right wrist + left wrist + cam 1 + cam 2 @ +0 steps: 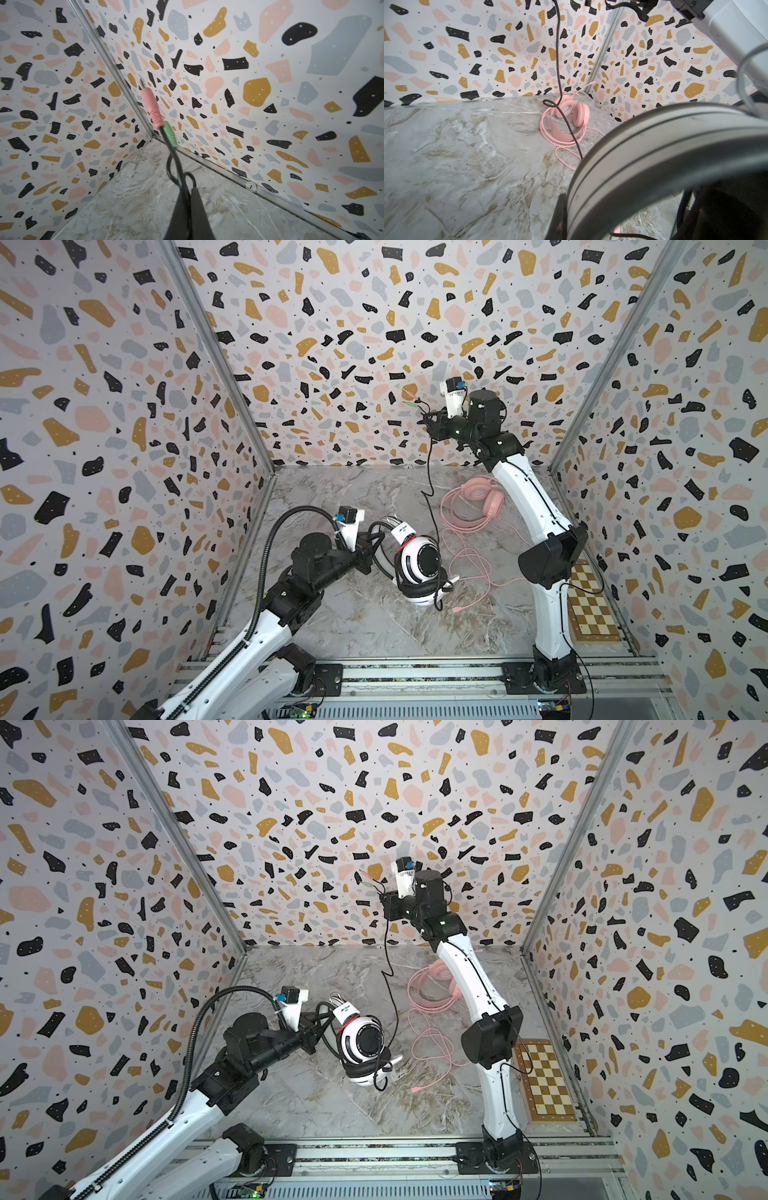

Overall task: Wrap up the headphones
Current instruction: 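Lift the plug end high toward the far wall with the right gripper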

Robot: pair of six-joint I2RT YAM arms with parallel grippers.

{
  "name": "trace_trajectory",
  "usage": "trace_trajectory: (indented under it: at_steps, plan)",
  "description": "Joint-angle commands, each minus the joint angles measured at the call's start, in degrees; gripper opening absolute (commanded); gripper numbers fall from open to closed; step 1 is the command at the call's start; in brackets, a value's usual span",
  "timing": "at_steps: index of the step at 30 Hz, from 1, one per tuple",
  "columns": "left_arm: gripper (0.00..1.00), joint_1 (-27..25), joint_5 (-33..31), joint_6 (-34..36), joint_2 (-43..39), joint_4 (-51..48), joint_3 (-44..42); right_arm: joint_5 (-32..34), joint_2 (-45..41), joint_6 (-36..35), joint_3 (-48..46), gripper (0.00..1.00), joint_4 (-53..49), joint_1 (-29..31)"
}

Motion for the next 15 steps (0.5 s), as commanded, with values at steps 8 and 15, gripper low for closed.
trace_trajectory:
  at_steps: [8,15]
  plan:
    - [0.0,-1.7,-5.2,-1.1,10.5,25.6,-0.9,3.0,-14.3,-1.6,1.2,0.0,-0.2,1.8]
    - [0.0,-1.7,-20.7,7.3,11.7,12.4,1.3,8.8,-20.9,-4.5,-0.6,0.0,0.5,1.9]
